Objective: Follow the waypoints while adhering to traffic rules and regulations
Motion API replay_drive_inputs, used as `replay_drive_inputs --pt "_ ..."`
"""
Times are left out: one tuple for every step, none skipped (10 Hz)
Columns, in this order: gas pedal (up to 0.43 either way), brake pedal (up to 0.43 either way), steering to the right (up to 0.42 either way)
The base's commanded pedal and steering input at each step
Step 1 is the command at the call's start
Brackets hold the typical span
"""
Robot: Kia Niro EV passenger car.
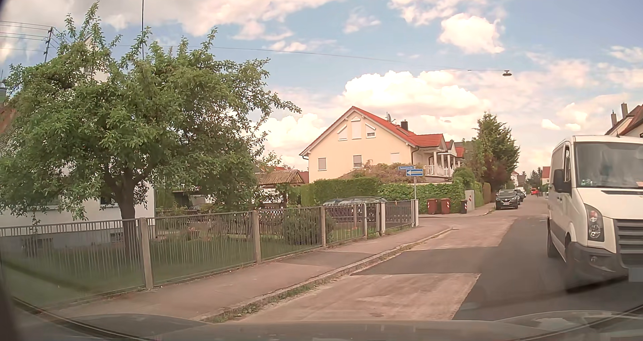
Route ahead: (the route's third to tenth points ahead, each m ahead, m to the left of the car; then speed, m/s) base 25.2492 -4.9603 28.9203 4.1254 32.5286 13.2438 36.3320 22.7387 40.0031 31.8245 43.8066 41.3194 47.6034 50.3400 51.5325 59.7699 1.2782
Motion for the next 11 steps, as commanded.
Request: replay_drive_inputs --pt "0.130 0.024 -0.133" --pt "0.130 0.018 -0.068" --pt "0.130 0.024 -0.029" --pt "0.130 0.018 0.009" --pt "0.130 0.024 0.067" --pt "0.118 0.018 0.110" --pt "0.098 0.018 0.170" --pt "0.059 0.018 0.235" --pt "0.047 0.024 0.299" --pt "0.047 0.024 0.343" --pt "0.047 0.024 0.363"
